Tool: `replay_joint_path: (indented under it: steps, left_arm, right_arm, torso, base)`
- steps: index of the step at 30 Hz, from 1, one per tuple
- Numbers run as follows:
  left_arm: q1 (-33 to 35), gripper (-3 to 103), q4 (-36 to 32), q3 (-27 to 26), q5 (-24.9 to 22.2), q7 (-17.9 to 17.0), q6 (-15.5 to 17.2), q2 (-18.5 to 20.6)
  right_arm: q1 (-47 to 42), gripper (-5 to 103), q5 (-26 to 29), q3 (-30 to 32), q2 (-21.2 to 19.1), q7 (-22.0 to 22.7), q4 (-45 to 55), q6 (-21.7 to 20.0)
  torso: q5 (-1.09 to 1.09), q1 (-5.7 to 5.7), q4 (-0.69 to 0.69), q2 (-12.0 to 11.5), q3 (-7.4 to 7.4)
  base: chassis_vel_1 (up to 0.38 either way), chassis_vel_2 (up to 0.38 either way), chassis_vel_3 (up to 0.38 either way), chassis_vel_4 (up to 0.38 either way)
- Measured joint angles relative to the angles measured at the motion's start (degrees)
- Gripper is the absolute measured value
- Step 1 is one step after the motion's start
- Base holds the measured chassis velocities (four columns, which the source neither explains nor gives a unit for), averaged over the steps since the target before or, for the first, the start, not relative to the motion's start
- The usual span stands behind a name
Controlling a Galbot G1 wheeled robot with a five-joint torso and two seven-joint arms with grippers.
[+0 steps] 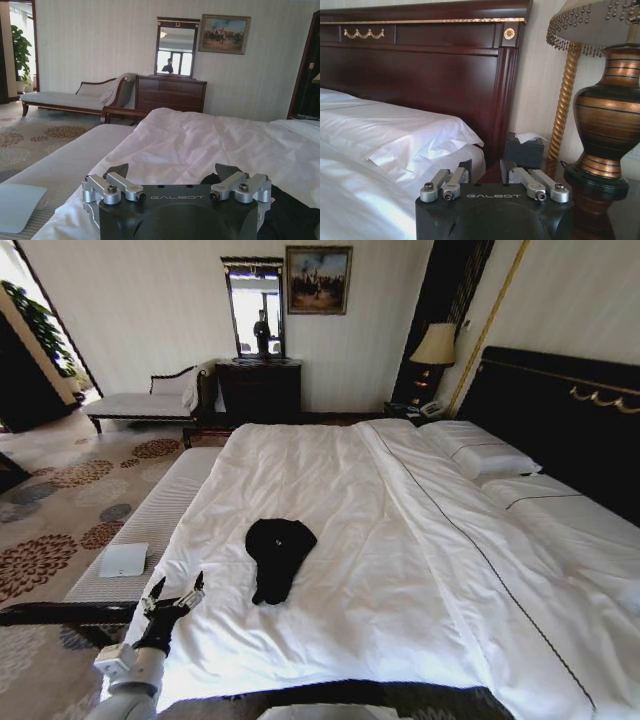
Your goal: Fold the clothes on the bed.
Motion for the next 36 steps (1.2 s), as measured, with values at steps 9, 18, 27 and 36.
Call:
replay_joint_path:
  steps: [9,18,27,36]
  left_arm:
    - [0.0,100,-0.2,0.4,0.1,0.0,0.2,-0.1]
    - [0.4,98,-0.4,0.5,0.3,0.0,0.2,-0.4]
    - [1.0,99,-0.5,0.2,0.3,0.0,0.1,-0.5]
    - [0.5,99,-0.4,1.0,0.7,-0.2,0.3,-0.7]
  right_arm:
    - [-1.8,62,-1.7,-1.0,1.9,-1.5,6.0,0.4]
    - [-4.2,95,-4.8,-7.5,6.6,-2.0,19.1,-0.3]
    - [-6.4,100,-8.3,-13.7,10.6,-2.4,24.8,1.0]
    - [-9.9,100,-12.3,-23.1,15.6,-8.4,32.2,6.4]
  torso:
    - [0.02,0.00,0.00,0.0,0.00]
    - [0.01,0.01,0.04,0.0,0.01]
    - [0.03,0.00,0.03,0.0,0.01]
    - [0.03,0.00,0.04,0.0,0.00]
  base:
    - [0.000,0.000,0.000,0.000]
    - [0.011,0.008,-0.004,-0.011]
    - [0.129,0.121,-0.114,-0.126]
    - [0.040,0.049,-0.049,-0.063]
